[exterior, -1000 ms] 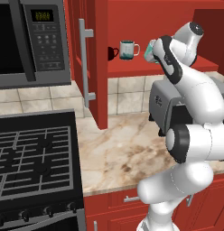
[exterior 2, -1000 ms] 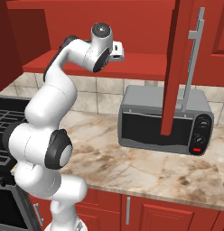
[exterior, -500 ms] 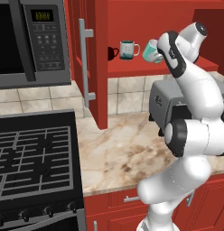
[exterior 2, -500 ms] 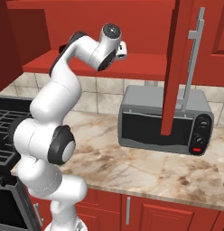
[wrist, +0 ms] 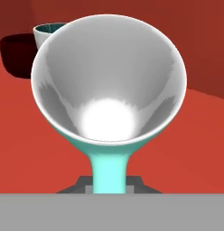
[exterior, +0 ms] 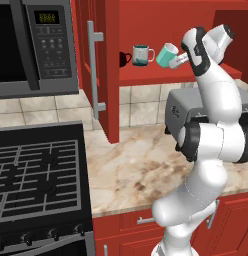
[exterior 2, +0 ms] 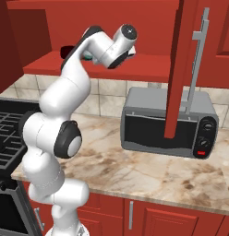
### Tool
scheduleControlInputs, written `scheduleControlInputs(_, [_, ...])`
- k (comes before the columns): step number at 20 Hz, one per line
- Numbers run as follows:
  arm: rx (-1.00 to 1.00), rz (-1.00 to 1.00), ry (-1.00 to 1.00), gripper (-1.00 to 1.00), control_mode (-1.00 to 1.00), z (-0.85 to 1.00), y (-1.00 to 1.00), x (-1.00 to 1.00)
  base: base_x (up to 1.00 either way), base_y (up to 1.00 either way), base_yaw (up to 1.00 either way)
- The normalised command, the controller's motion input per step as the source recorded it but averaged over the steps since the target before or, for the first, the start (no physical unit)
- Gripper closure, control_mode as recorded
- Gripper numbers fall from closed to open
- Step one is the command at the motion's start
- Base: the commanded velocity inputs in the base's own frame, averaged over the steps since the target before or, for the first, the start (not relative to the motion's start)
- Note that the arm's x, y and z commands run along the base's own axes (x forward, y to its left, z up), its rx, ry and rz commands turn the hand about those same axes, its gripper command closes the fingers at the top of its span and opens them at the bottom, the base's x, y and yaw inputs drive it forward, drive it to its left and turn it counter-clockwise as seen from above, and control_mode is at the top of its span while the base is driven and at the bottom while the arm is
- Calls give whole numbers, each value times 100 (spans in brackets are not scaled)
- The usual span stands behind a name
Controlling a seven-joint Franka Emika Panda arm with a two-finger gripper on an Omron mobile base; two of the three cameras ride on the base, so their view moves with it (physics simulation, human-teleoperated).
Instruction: Pick the mug on the counter and place it in the cabinet with the handle facing the right, like the mugs already inside.
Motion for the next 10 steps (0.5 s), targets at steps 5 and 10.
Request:
scheduleControlInputs(5, [0,19,0,100,-100,0,-2,12,0,0,0])
scheduleControlInputs(10, [0,17,0,100,-100,0,0,6,0,0,0])
